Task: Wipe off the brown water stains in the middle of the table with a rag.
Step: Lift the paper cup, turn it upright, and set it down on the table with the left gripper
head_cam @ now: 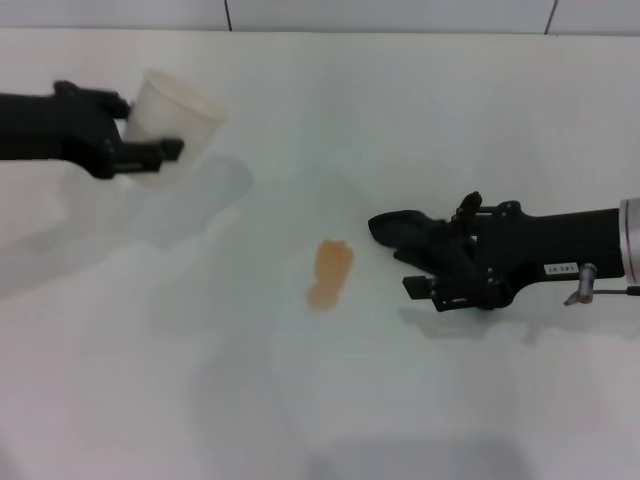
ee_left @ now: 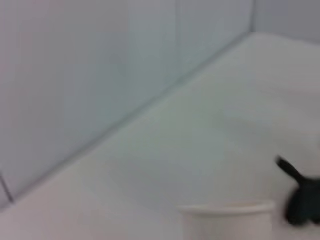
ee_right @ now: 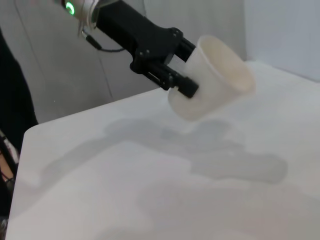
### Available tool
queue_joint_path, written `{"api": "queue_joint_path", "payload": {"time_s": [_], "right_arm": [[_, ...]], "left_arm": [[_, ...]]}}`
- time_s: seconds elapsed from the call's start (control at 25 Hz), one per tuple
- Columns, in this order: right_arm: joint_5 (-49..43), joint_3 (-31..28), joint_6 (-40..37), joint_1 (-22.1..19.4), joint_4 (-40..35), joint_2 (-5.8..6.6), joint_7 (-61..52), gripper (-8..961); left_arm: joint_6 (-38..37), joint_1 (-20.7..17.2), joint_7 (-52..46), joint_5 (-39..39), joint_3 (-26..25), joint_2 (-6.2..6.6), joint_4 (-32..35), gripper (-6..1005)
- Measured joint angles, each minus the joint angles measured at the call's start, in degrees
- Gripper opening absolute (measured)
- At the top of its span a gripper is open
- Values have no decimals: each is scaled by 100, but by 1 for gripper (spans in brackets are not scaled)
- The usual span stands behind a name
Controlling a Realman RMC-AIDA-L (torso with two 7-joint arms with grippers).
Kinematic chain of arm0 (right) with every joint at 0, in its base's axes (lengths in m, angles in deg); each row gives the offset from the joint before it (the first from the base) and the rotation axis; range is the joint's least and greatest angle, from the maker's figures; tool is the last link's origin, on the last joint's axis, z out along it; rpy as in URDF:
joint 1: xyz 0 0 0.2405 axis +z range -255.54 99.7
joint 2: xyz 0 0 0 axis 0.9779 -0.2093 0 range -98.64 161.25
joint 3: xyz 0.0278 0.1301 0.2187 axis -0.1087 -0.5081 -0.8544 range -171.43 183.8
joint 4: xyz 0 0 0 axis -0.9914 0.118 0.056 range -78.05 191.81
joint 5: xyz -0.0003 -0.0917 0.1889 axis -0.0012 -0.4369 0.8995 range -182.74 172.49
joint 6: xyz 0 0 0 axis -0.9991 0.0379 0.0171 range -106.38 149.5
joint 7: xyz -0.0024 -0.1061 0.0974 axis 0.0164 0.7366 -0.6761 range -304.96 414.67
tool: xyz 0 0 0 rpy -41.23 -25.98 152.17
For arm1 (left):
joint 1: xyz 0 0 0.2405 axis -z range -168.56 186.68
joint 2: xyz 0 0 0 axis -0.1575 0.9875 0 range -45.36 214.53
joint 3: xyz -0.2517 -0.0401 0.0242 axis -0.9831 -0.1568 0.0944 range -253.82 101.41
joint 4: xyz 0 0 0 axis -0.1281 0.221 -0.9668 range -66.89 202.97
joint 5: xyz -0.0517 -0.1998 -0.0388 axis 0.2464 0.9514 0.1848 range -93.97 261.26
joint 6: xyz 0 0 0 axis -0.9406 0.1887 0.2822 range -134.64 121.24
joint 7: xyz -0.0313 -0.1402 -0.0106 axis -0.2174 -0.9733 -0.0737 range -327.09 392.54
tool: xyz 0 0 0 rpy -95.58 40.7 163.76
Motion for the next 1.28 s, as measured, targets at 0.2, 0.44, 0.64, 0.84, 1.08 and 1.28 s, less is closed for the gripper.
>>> {"api": "queue_joint_path", "payload": {"time_s": [0.2,0.44,0.64,0.84,1.08,1.28], "right_arm": [[5,-75,10,45,-6,-2,0,796],[-42,-82,142,65,20,-2,102,796],[-59,-82,277,64,100,-2,319,796],[-70,-80,330,68,184,-2,531,796],[-73,-50,460,75,372,-2,731,795],[-73,-24,481,100,471,-7,847,795]], "left_arm": [[579,-276,616,882,-26,-9,-417,568],[1169,-299,1985,1876,-152,-2,-1738,568],[1485,-285,3014,2443,-155,-4,-2642,568],[1625,-305,3756,2881,-172,-5,-3335,567],[1830,-317,4273,3012,-231,-8,-3839,567],[2008,-320,4535,3047,-224,-6,-4134,568]]}}
